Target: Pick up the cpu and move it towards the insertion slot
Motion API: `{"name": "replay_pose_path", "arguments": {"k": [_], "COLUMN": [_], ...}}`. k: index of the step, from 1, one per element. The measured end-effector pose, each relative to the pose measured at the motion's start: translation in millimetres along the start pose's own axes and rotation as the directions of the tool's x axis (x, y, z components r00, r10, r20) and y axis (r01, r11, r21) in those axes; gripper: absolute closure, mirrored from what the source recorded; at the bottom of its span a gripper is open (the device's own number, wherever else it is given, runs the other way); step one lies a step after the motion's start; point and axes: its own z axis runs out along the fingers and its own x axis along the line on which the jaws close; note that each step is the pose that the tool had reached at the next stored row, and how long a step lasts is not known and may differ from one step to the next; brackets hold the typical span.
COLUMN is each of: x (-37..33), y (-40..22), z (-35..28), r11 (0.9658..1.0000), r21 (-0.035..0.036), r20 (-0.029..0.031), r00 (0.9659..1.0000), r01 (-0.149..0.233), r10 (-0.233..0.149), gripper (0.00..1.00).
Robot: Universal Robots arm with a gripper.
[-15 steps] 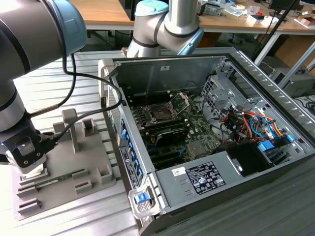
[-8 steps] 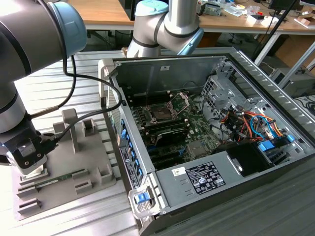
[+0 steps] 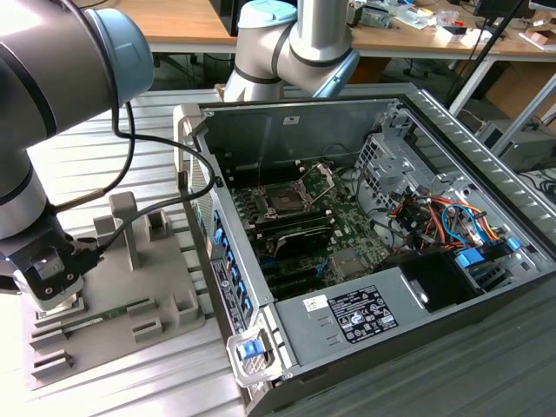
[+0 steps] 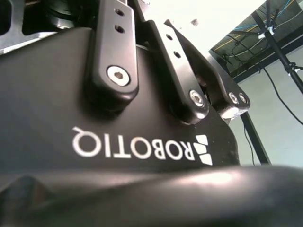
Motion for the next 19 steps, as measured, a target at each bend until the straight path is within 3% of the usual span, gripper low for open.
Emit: {"name": "replay_pose_path", "arguments": {"k": [8, 11, 12, 16, 19], "x": [0.0, 0.0, 0.0, 0.0, 0.0], "y": [0.0, 0.0, 0.0, 0.0, 0.0], "z": [0.7, 0.7, 0.8, 0.8, 0.9], "r11": [0.9999, 0.9999, 0.9999, 0.9999, 0.9999], "r21": [0.0000, 0.0000, 0.0000, 0.0000, 0.0000], "r20": [-0.0005, -0.0006, -0.0006, -0.0006, -0.0005], "r00": [0.9999, 0.9999, 0.9999, 0.9999, 0.9999], "r01": [0.015, 0.015, 0.015, 0.015, 0.015], "r10": [-0.015, -0.015, -0.015, -0.015, -0.015], "gripper": [0.89, 0.76, 0.76, 0.52, 0.46]}}
